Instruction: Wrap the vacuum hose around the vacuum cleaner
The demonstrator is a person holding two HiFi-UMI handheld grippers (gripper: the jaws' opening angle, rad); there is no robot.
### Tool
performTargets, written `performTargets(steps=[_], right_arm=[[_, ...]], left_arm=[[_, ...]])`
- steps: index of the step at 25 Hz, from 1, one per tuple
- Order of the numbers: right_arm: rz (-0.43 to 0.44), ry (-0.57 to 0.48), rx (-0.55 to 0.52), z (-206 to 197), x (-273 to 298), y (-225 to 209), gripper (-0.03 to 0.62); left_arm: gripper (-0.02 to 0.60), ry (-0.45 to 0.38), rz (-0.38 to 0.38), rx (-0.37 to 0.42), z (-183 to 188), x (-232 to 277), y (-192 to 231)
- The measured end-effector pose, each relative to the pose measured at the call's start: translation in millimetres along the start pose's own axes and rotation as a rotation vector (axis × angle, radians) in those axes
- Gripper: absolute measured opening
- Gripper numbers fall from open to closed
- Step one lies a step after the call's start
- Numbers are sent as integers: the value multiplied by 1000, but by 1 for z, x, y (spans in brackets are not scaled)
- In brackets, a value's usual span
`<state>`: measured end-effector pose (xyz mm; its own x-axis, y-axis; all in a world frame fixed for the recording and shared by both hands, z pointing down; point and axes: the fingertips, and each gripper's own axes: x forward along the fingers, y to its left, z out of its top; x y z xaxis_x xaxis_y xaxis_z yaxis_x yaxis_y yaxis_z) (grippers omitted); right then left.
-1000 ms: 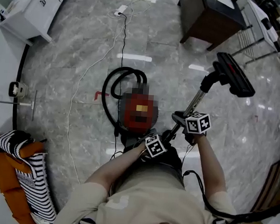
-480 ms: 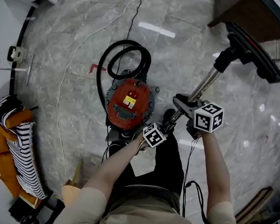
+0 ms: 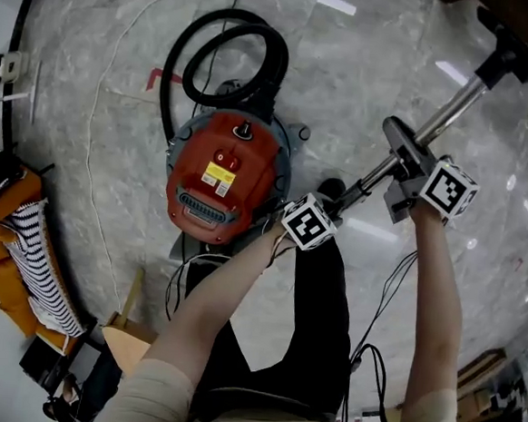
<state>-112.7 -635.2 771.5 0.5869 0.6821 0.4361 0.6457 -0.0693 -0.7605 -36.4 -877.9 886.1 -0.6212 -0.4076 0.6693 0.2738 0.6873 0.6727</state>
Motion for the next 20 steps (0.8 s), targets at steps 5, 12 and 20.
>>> performTargets(steps=[5, 12, 20], right_arm=[[-154, 35, 258, -44, 21, -112, 54], [-219, 130, 297, -93, 56, -206, 51], [-353, 256, 348, -147, 74, -292, 35]], left_arm=[[173, 64, 12, -114, -16, 38, 43], [176, 251, 362, -100, -51, 96, 99], [87, -317, 512, -166, 7, -14, 68]])
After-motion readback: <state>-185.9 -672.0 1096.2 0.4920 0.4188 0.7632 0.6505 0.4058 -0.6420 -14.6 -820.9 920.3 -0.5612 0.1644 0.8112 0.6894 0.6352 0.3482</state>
